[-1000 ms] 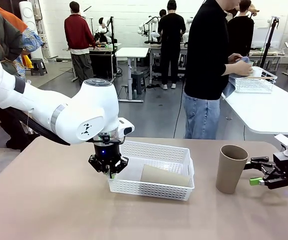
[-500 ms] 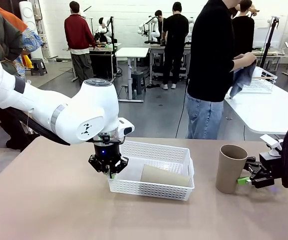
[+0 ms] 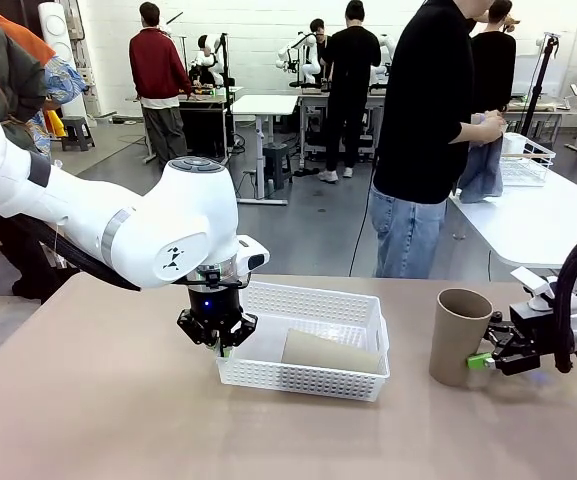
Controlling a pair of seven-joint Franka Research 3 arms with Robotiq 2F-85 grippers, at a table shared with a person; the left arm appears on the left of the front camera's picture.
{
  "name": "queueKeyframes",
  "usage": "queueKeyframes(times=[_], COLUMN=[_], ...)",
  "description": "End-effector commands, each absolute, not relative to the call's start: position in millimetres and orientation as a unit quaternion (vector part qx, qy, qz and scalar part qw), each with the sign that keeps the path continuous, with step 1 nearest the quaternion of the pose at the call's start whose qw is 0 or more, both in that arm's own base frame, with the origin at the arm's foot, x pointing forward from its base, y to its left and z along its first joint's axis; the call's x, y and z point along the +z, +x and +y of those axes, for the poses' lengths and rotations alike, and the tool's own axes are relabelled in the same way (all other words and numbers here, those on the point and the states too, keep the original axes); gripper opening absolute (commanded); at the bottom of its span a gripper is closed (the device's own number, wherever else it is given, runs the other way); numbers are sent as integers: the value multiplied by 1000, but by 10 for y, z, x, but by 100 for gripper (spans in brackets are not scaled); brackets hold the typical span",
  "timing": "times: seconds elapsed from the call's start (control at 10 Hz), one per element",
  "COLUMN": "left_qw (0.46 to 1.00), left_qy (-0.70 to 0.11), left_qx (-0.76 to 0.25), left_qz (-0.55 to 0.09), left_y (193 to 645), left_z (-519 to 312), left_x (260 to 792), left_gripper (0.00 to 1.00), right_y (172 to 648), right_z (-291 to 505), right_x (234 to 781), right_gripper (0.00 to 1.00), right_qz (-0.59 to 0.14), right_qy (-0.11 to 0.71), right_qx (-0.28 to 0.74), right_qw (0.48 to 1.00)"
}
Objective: Clean and organize the cups into the basket.
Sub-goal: Pick up the Reusable plastic cup from the right side of the table and stack it inside the Organizing basket in the center of the table.
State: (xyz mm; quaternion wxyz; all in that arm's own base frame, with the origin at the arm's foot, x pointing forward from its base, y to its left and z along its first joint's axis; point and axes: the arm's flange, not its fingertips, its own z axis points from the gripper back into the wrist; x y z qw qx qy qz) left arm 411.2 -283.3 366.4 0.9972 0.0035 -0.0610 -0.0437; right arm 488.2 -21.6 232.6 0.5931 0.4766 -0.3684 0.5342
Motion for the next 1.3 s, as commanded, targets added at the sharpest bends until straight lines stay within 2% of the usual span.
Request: queueKeyframes(times=[0.0,0.4,0.5,0.6,0.7,0.9,1.0,1.1,1.2], left_qw=[997,997,997,997,997,997,997,997,997], left_qy=[1,1,1,1,1,1,1,1,1], left_qx=[-47,-47,-47,-47,-47,-47,-47,-47,-47], left_qz=[-68,-68,-68,-68,-68,-68,-68,-68,-68], left_y=[4112,4112,4112,4112,4112,4112,4112,4112,4112], left_z=[-2839,-2839,-2839,-2839,-2839,-2839,-2839,-2839,-2839], left_x=[3687,3687,3687,3687,3687,3687,3687,3687,3687], left_gripper=[0,0,0,0,0,0,0,0,0], right_y=[4923,4894,4892,4892,4887,4880,4878,4846,4730], right_z=[-55,63,63,38,18,8,7,-2,-13], right_x=[2341,2319,2316,2317,2324,2323,2320,2369,2559], right_gripper=[100,98,41,39,0,0,23,23,0], right_qz=[-354,-341,-340,-343,-345,-346,-347,-349,-350], right_qy=[477,486,483,483,484,484,484,487,484], right_qx=[551,581,588,583,581,581,581,579,568], right_qw=[586,557,553,556,556,556,555,552,566])
